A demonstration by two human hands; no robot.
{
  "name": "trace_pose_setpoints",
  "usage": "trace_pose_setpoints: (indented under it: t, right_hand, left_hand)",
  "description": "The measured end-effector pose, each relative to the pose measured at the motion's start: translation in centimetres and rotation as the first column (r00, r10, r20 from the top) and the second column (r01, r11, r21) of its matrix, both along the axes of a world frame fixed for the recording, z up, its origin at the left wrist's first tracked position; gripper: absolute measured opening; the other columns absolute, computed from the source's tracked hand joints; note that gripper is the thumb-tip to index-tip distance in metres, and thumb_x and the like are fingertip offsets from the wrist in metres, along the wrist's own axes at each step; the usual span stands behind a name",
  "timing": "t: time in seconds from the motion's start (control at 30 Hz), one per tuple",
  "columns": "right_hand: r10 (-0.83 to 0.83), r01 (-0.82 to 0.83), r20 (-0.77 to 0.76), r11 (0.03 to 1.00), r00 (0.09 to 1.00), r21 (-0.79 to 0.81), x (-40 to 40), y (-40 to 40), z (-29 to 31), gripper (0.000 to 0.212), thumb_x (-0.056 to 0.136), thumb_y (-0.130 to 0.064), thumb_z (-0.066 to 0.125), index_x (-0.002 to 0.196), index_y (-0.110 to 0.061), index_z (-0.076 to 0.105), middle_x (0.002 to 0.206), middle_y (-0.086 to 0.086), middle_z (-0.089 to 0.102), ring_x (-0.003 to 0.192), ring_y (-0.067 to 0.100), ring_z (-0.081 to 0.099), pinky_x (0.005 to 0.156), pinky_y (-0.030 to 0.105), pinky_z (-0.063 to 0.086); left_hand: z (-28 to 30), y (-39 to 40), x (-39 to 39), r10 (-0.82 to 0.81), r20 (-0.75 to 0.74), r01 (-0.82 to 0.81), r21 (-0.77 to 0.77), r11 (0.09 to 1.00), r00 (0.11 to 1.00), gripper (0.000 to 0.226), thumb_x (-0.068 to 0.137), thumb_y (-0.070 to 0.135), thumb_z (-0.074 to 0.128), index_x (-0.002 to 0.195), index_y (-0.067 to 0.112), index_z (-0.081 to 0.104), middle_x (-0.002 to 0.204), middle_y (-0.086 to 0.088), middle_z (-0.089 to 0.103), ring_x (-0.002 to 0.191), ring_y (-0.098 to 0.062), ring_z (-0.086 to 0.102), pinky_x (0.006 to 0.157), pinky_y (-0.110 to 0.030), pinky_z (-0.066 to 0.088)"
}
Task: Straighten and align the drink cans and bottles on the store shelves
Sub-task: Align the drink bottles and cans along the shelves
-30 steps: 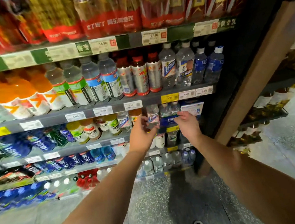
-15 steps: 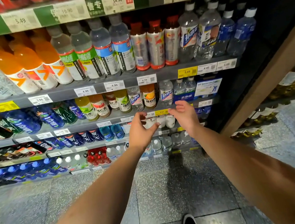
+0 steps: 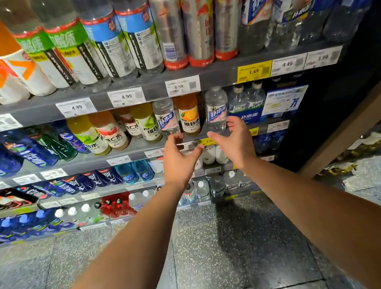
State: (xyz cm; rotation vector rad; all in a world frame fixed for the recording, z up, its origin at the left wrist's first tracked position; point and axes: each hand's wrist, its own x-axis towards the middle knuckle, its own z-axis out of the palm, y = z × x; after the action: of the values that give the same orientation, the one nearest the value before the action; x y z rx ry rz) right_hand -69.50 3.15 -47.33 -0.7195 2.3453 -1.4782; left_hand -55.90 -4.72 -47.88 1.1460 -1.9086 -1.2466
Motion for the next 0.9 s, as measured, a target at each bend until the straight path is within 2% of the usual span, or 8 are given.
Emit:
trace_pose_setpoints:
  t: [0.2,0.27,0.37,0.47,0.53,0.63,0.77,0.9]
  right_hand:
    - [-0.080,0.075,-0.144,0.996,0.986,-0.038,-1.1,-2.3,-2.6,0.074,0.068,-0.035,0.087,0.126,-0.001,0.055,0.119,0.013,0.058,0.112,0.027,0.056,0.096,0.030,0.045]
    - [-0.103,0.095,-0.162,0.994,0.981,-0.054,-1.5,-3.1,-3.3,0.075,0.067,-0.034,0.088,0.124,0.001,0.054,0.117,0.014,0.056,0.111,0.030,0.055,0.096,0.029,0.043]
    - [-0.075,0.075,-0.143,0.997,0.987,-0.002,-2.7,-4.7,-3.2,0.090,0.067,-0.039,0.086,0.138,-0.003,0.044,0.133,0.012,0.047,0.124,0.028,0.048,0.108,0.036,0.039]
    - [-0.066,0.068,-0.117,0.998,0.991,0.015,-4.4,-5.8,-3.7,0.102,0.069,-0.039,0.085,0.149,-0.010,0.030,0.149,0.010,0.034,0.139,0.026,0.035,0.116,0.038,0.031]
    - [-0.040,0.047,-0.151,0.998,0.988,0.044,-5.2,-6.1,-4.1,0.104,0.071,-0.038,0.084,0.152,-0.012,0.024,0.154,0.009,0.028,0.143,0.025,0.028,0.118,0.038,0.028]
    - [-0.007,0.044,-0.261,0.990,0.965,0.137,-6.1,-6.5,-4.3,0.097,0.072,-0.044,0.082,0.148,-0.014,0.029,0.151,0.009,0.030,0.139,0.027,0.035,0.112,0.039,0.036]
    - [-0.067,0.144,-0.356,0.970,0.932,0.195,-6.4,-7.5,-3.2,0.089,0.070,-0.062,0.075,0.134,-0.010,0.042,0.140,0.010,0.043,0.127,0.030,0.048,0.096,0.042,0.049]
    - [-0.079,0.221,-0.458,0.938,0.886,0.266,-6.1,-8.5,-2.1,0.083,0.074,-0.065,0.070,0.124,-0.004,0.046,0.126,0.013,0.057,0.113,0.031,0.061,0.080,0.038,0.052]
  left_hand:
    - [-2.9,-2.6,-0.9,0.026,0.001,-0.026,-0.025,0.999,1.000,0.066,0.072,0.042,0.084,0.125,0.019,0.053,0.124,0.003,0.059,0.113,-0.014,0.056,0.101,-0.038,0.047]
    - [-3.5,-3.4,-1.2,-0.008,-0.010,0.008,0.003,1.000,1.000,0.071,0.073,0.039,0.084,0.131,0.018,0.050,0.131,0.002,0.056,0.120,-0.014,0.053,0.103,-0.031,0.044]
    - [-3.8,-4.8,-2.0,-0.104,-0.031,0.104,-0.001,0.995,0.994,0.081,0.073,0.028,0.086,0.140,0.013,0.043,0.141,-0.001,0.048,0.128,-0.013,0.046,0.102,-0.018,0.035]
    - [-4.8,-6.5,-3.1,-0.141,-0.031,0.141,0.002,0.990,0.989,0.087,0.072,0.024,0.087,0.144,0.014,0.038,0.144,-0.004,0.045,0.133,-0.016,0.044,0.112,-0.029,0.036]
    - [-5.3,-7.0,-4.0,-0.151,-0.027,0.151,0.009,0.988,0.988,0.086,0.072,0.024,0.086,0.142,0.017,0.037,0.141,-0.004,0.049,0.130,-0.016,0.048,0.112,-0.035,0.039]
    - [-5.8,-7.3,-5.7,-0.112,-0.027,0.111,-0.031,0.993,0.993,0.079,0.075,0.018,0.082,0.141,0.015,0.039,0.139,-0.003,0.050,0.124,-0.011,0.049,0.110,-0.031,0.039]
    - [-5.8,-7.6,-7.9,-0.047,-0.023,0.046,-0.044,0.998,0.999,0.076,0.076,0.019,0.079,0.141,0.014,0.038,0.137,-0.003,0.053,0.126,-0.018,0.052,0.110,-0.041,0.041]
    - [-4.7,-7.7,-9.5,0.064,0.016,-0.062,-0.083,0.995,0.998,0.057,0.081,0.017,0.074,0.130,0.011,0.045,0.125,-0.007,0.061,0.115,-0.024,0.060,0.099,-0.036,0.047]
